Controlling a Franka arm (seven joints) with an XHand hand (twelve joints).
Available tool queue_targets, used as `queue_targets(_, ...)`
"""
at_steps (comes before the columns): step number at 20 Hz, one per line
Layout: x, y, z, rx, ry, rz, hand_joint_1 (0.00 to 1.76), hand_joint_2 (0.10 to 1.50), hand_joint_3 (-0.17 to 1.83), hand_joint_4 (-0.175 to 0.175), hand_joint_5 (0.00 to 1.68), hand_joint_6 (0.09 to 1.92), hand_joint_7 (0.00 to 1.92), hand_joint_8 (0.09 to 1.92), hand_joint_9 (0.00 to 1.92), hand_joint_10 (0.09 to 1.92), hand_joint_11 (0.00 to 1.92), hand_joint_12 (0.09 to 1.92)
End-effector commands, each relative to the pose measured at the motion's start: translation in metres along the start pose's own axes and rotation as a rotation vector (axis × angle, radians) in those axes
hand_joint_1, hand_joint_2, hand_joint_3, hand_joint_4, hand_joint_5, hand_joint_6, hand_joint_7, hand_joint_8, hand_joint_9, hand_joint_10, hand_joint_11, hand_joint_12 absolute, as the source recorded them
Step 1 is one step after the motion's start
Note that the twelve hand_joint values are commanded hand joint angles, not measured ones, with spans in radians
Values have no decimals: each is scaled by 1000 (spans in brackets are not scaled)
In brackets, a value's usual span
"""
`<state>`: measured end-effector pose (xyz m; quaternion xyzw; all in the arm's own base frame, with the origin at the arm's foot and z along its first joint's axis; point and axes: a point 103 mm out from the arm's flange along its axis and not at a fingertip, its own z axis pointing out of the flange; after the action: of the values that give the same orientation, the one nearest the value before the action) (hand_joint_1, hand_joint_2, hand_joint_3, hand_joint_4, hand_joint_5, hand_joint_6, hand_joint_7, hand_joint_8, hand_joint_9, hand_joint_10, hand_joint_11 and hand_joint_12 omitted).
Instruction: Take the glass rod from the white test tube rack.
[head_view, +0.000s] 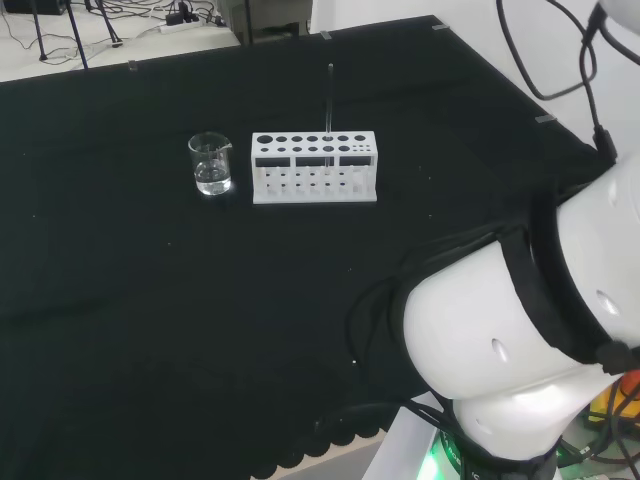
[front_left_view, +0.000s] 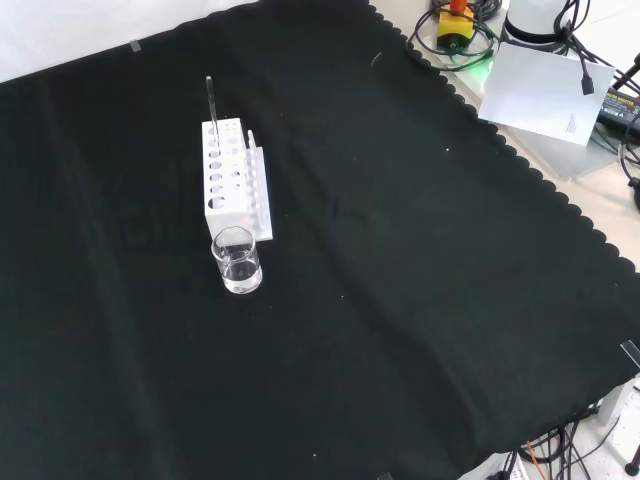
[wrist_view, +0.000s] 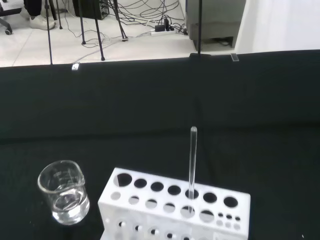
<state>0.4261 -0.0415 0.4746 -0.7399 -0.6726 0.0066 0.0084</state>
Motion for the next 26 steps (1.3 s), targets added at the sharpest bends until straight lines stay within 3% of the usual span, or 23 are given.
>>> queue_targets(1,-13,53,28,-3,5,-32,606,1248,-175,-109,268,87,266,891,415,886,114,1438)
queue_targets(15,-21,111,100,41,51,-77,590,1264,-175,-74,451,105,469,873,659,813,220,1403)
queue_targets(23,-25,122,129,57,67,-80,581,1275,-175,-76,488,144,522,873,723,803,264,1394)
queue_targets(26,-23,122,143,77,59,-86,578,1280,-175,-87,495,269,571,861,775,776,280,1382)
